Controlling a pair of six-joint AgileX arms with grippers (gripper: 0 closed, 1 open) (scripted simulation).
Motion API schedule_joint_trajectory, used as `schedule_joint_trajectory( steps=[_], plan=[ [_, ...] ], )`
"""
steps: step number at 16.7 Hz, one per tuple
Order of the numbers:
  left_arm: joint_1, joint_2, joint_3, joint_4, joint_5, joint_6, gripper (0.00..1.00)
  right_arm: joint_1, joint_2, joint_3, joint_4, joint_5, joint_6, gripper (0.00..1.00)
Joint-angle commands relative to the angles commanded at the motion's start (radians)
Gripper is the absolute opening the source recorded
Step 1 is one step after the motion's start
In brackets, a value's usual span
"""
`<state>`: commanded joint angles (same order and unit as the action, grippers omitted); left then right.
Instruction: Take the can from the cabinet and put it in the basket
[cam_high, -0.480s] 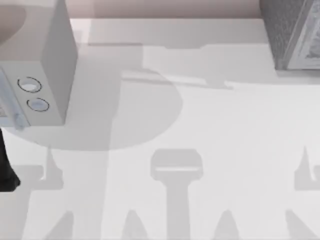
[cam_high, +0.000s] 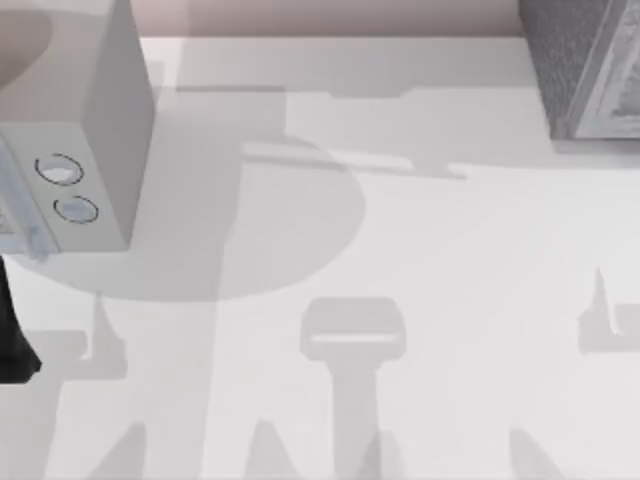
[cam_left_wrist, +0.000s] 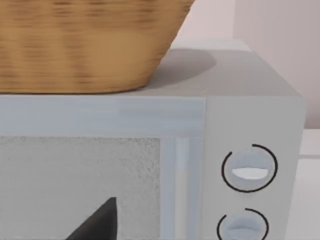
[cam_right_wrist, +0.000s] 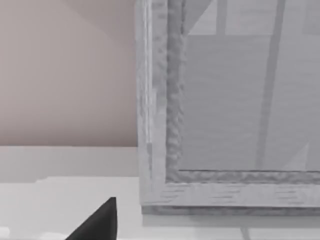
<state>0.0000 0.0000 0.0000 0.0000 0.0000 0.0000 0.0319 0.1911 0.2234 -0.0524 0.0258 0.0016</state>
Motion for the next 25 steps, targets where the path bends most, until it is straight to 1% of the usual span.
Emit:
schedule_joint_trajectory(
  steps=[4, 11, 15, 17, 19, 25],
  plan=[
    [0.000, 0.000, 0.000, 0.000, 0.000, 0.000, 1.00, 0.034, 0.258, 0.333, -0.082, 0.040, 0.001, 1.00],
    [0.000, 0.000, 0.000, 0.000, 0.000, 0.000, 1.00, 0.100, 0.771, 1.022, -0.250, 0.119, 0.006, 1.00],
    [0.000, 0.000, 0.000, 0.000, 0.000, 0.000, 1.00, 0.132, 0.999, 1.336, -0.323, 0.151, 0.010, 1.00],
    [0.000, 0.000, 0.000, 0.000, 0.000, 0.000, 1.00, 0.143, 1.075, 1.439, -0.346, 0.162, 0.012, 1.00],
    [0.000, 0.000, 0.000, 0.000, 0.000, 0.000, 1.00, 0.150, 1.122, 1.500, -0.361, 0.169, 0.014, 1.00],
    [0.000, 0.000, 0.000, 0.000, 0.000, 0.000, 1.00, 0.148, 1.133, 1.516, -0.363, 0.170, 0.014, 1.00]
  ],
)
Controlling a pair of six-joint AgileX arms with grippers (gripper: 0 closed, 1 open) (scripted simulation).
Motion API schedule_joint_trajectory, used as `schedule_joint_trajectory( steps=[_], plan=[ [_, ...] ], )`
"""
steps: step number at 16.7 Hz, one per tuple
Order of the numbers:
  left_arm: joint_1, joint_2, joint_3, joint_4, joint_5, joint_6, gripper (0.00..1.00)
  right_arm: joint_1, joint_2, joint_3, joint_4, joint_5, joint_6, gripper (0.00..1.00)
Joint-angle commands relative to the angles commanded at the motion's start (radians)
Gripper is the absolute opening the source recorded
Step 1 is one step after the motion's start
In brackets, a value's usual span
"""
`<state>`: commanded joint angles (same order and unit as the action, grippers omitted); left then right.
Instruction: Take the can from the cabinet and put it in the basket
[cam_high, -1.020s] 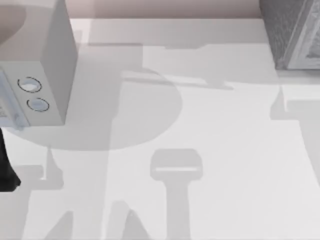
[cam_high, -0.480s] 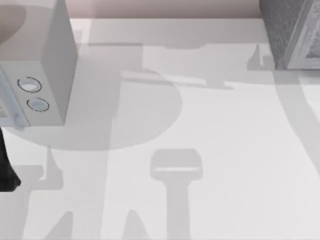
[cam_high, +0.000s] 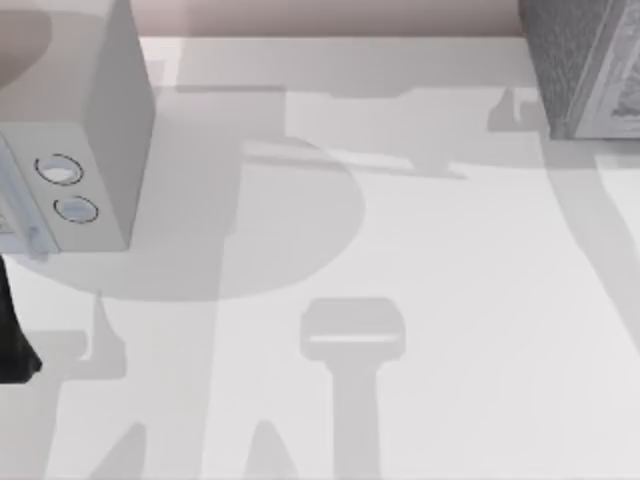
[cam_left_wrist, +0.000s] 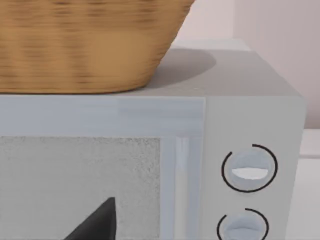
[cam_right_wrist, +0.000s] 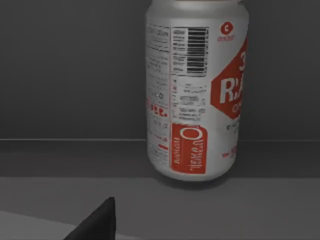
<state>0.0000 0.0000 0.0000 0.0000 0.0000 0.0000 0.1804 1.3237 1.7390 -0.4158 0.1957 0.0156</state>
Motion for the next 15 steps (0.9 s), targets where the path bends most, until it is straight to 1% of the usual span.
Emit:
schedule_joint_trajectory(
  steps=[3, 8, 10, 15],
  plan=[
    [0.000, 0.000, 0.000, 0.000, 0.000, 0.000, 1.00, -0.001, 0.041, 0.040, 0.008, 0.002, 0.000, 1.00],
    [0.000, 0.000, 0.000, 0.000, 0.000, 0.000, 1.00, -0.009, 0.264, 0.213, 0.046, 0.007, 0.000, 1.00],
    [0.000, 0.000, 0.000, 0.000, 0.000, 0.000, 1.00, -0.011, 0.314, 0.260, 0.058, 0.008, 0.000, 1.00],
    [0.000, 0.000, 0.000, 0.000, 0.000, 0.000, 1.00, -0.007, 0.323, 0.266, 0.059, 0.008, 0.000, 1.00]
  ],
)
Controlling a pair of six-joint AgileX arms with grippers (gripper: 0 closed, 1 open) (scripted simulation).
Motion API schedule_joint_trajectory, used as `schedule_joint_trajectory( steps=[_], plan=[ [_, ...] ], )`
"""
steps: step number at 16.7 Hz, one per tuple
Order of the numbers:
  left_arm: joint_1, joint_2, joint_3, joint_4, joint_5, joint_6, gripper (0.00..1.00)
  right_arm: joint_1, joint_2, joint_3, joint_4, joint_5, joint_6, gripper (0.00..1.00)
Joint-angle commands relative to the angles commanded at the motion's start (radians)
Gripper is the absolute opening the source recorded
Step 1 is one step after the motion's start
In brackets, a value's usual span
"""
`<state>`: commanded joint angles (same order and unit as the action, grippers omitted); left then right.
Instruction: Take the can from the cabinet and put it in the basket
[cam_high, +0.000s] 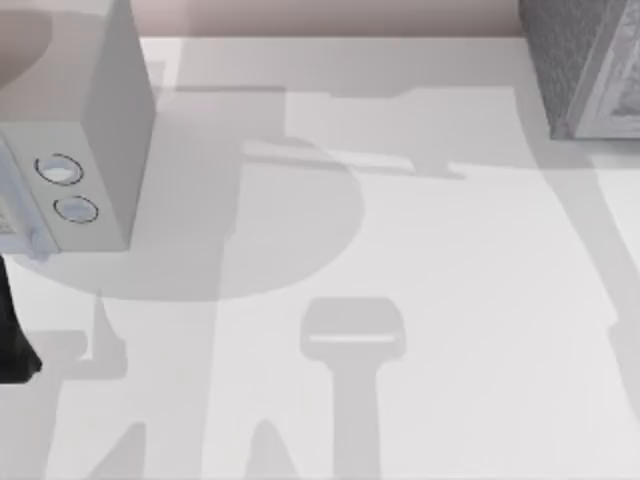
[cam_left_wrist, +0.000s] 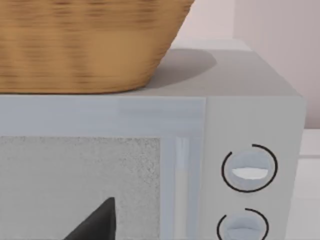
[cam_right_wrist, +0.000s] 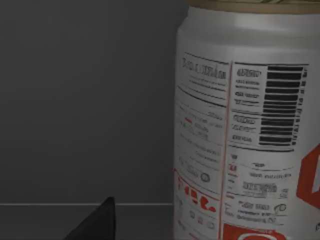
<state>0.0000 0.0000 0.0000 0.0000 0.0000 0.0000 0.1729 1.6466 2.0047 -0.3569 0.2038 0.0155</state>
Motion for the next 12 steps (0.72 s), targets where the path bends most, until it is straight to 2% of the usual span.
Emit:
schedule_joint_trajectory(
  steps=[12],
  plan=[
    [0.000, 0.000, 0.000, 0.000, 0.000, 0.000, 1.00, -0.037, 0.274, 0.355, -0.075, -0.028, -0.001, 1.00]
  ],
)
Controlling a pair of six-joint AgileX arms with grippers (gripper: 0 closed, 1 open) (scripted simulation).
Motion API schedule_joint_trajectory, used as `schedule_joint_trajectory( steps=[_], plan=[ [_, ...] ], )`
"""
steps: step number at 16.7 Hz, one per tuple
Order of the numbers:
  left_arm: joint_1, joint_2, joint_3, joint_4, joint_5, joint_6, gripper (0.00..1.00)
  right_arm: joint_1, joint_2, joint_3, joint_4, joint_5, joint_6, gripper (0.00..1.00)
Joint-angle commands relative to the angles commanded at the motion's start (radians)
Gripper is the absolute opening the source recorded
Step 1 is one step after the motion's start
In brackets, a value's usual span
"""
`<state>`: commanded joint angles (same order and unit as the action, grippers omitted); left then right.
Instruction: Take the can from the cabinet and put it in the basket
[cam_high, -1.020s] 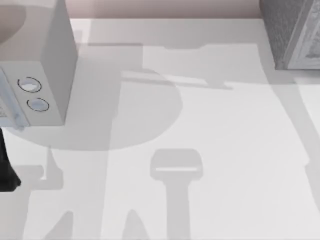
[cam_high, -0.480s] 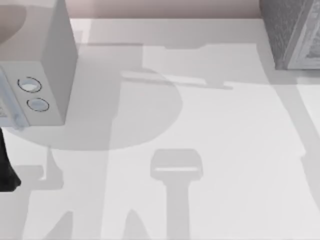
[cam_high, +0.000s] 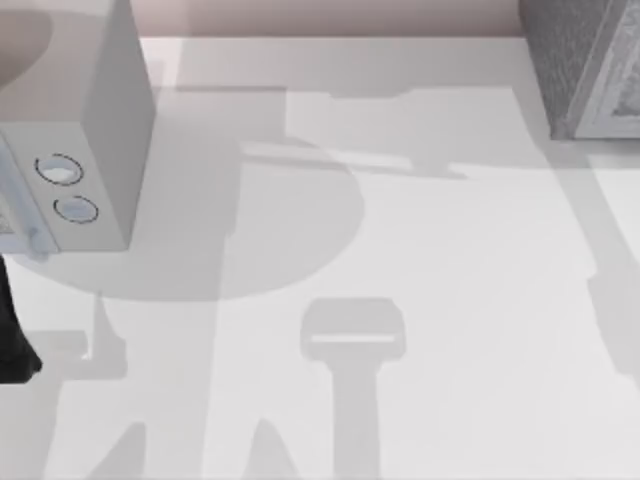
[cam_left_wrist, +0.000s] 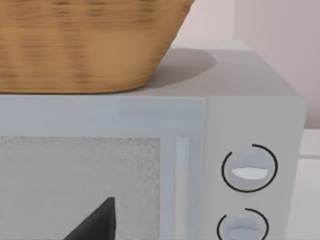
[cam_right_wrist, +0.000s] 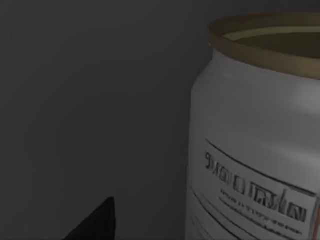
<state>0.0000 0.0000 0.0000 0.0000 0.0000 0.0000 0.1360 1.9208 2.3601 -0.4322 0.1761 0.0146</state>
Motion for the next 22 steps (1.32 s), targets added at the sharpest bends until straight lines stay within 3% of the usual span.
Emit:
schedule_joint_trajectory(
  steps=[4, 17, 22],
  plan=[
    [0.000, 0.000, 0.000, 0.000, 0.000, 0.000, 1.00, 0.000, 0.001, 0.001, 0.000, 0.000, 0.000, 1.00],
    [0.000, 0.000, 0.000, 0.000, 0.000, 0.000, 1.00, 0.000, 0.001, 0.001, 0.000, 0.000, 0.000, 0.02],
    [0.000, 0.000, 0.000, 0.000, 0.000, 0.000, 1.00, 0.000, 0.001, 0.001, 0.000, 0.000, 0.000, 0.00]
  ],
)
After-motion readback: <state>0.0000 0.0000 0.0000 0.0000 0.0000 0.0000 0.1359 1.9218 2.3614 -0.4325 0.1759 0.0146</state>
